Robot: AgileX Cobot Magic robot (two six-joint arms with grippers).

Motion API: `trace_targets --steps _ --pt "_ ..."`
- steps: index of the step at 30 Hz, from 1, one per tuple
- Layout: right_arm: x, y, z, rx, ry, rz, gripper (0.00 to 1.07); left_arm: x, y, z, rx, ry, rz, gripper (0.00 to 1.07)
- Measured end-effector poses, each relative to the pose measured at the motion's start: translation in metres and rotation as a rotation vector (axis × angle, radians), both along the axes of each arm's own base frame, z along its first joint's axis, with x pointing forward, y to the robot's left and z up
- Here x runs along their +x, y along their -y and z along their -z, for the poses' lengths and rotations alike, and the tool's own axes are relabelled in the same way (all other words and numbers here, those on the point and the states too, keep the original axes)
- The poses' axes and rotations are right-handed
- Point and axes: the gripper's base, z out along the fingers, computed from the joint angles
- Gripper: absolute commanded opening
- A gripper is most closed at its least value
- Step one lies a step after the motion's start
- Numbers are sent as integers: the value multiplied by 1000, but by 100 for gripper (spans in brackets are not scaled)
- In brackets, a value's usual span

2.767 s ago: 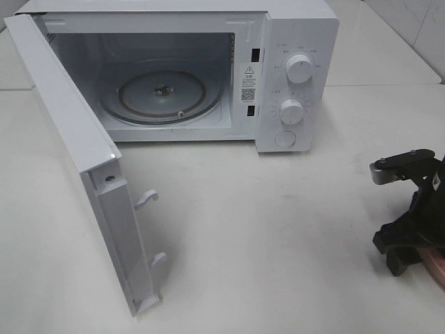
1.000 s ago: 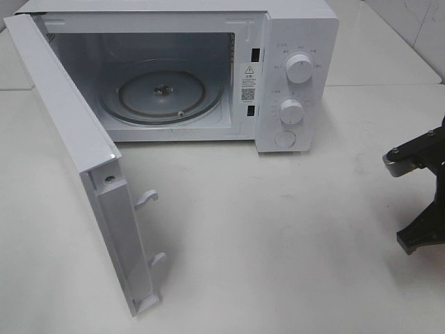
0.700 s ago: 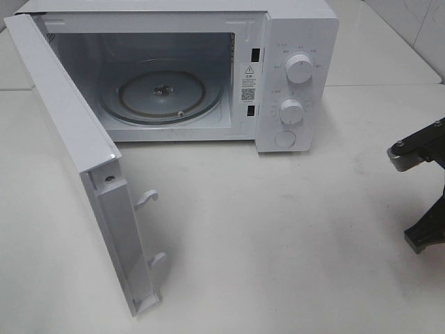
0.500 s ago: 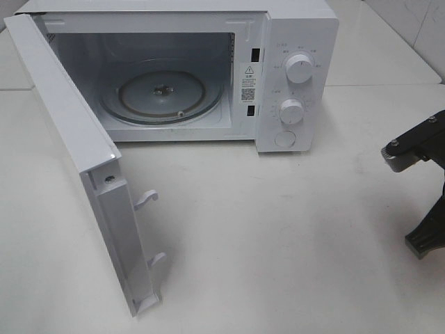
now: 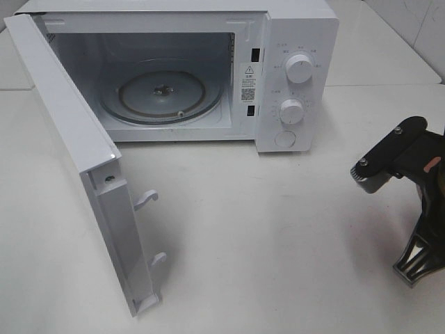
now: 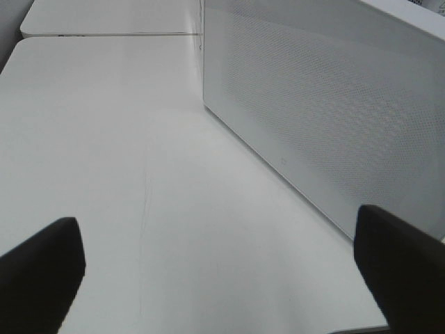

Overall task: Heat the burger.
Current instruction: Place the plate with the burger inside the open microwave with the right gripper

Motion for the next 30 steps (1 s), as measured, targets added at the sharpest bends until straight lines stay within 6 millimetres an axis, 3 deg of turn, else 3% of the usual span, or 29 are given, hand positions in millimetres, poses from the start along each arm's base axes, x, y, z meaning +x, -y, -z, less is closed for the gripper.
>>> trace_targets --steps 11,30 --pt "-24 -32 0 -9 -4 -195 1 0 0 0 0 0 0 103" --pt "-62 -65 0 -52 -32 -522 1 0 0 0 0 0 0 103"
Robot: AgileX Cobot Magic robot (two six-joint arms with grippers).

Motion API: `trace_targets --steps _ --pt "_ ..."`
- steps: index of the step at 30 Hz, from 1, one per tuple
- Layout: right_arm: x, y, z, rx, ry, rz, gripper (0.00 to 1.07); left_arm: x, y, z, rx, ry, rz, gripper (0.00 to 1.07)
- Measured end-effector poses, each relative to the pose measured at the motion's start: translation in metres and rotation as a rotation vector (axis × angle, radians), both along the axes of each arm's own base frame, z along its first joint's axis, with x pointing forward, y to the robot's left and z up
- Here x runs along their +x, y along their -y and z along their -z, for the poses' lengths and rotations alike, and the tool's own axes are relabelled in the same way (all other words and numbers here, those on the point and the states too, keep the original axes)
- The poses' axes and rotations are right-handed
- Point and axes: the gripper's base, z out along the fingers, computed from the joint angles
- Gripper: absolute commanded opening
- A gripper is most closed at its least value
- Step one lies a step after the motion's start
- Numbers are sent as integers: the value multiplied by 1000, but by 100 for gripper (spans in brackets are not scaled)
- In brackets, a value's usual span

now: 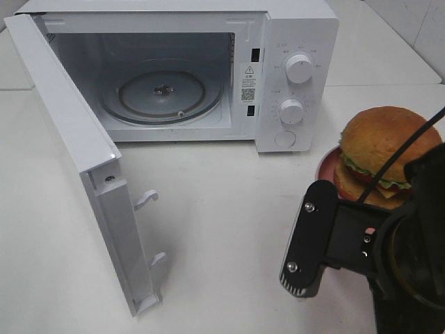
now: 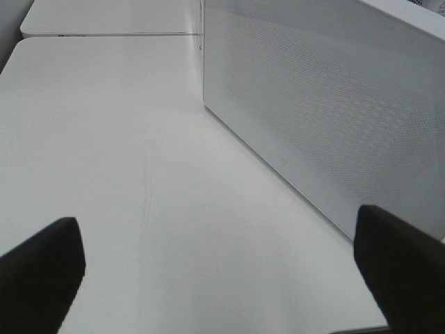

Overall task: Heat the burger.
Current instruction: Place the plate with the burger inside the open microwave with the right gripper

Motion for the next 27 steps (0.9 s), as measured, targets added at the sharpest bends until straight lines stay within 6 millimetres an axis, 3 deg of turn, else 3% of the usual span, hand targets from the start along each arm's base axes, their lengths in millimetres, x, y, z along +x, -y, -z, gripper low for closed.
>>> trace_targets --steps 27 --pt "3 -25 -3 -36 59 -567 1 0 0 0 0 0 0 103"
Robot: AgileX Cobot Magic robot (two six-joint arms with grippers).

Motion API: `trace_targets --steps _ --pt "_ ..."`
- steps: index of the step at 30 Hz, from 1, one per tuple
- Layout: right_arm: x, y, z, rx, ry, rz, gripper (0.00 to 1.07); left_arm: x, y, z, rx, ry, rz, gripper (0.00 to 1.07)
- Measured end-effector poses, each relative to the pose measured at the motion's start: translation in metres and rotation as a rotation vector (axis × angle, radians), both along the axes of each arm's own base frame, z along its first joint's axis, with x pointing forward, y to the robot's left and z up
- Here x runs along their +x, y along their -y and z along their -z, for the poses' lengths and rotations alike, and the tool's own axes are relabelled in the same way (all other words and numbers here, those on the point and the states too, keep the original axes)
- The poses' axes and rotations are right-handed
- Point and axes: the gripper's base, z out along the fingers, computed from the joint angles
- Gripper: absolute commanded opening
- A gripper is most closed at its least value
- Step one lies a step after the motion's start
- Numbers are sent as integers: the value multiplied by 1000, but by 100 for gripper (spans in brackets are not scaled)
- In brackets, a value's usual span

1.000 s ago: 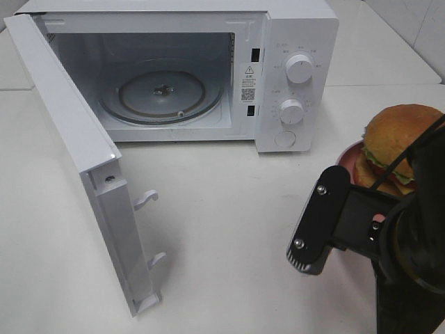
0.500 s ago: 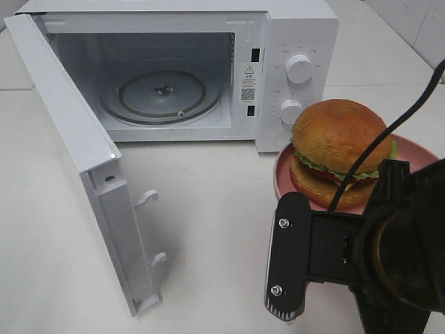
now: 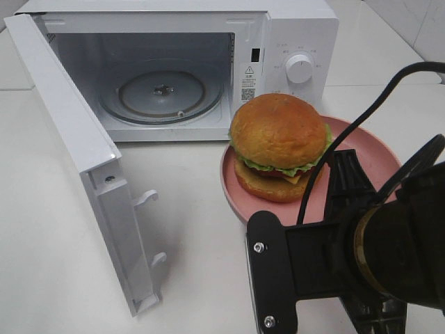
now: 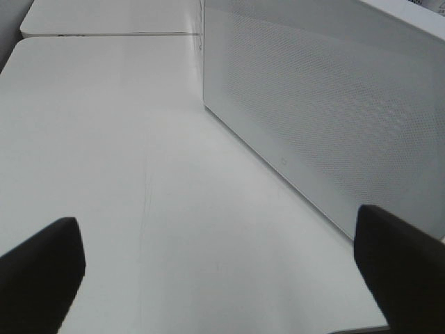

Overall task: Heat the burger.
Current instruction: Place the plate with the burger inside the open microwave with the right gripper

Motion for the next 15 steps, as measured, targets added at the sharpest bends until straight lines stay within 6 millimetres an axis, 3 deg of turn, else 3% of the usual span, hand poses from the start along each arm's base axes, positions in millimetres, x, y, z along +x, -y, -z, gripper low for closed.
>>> trace_targets --steps 15 --pt "3 -7 0 26 6 -125 1 0 0 0 0 0 0 103"
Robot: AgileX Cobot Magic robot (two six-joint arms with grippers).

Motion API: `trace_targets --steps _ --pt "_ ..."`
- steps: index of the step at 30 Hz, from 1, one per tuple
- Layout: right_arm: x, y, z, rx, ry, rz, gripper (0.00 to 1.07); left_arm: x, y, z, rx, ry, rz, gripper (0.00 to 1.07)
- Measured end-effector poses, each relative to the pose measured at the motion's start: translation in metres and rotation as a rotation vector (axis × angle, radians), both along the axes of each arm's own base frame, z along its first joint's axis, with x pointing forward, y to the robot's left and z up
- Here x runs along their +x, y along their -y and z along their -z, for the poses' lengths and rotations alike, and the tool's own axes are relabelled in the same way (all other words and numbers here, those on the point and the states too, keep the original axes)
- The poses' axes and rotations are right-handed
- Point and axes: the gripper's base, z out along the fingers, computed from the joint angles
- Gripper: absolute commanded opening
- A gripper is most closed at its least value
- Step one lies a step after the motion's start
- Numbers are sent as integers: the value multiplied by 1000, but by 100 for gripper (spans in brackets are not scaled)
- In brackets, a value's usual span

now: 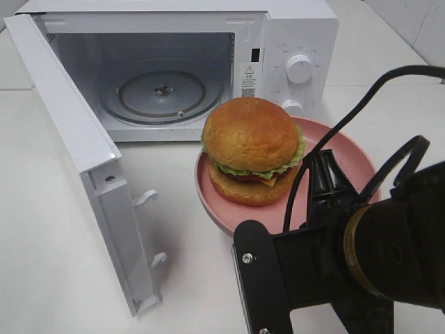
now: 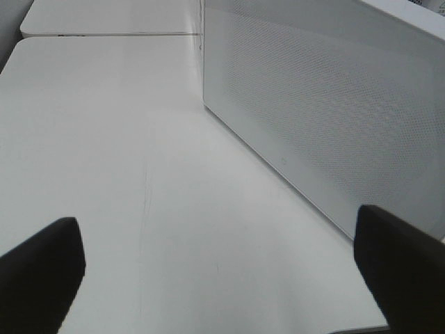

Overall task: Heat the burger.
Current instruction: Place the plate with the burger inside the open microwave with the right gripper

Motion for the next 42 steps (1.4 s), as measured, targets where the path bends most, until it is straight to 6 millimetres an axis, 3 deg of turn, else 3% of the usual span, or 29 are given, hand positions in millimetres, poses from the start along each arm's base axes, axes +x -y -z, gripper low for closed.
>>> trace_targets --steps 10,20,42 --pt "27 11 0 -5 13 -41 0 0 0 0 0 0 0 103" --pt "53 19 -2 -32 77 -243 0 0 0 0 0 0 0 103" --pt "79 44 1 -65 37 -430 0 0 0 0 0 0 0 103"
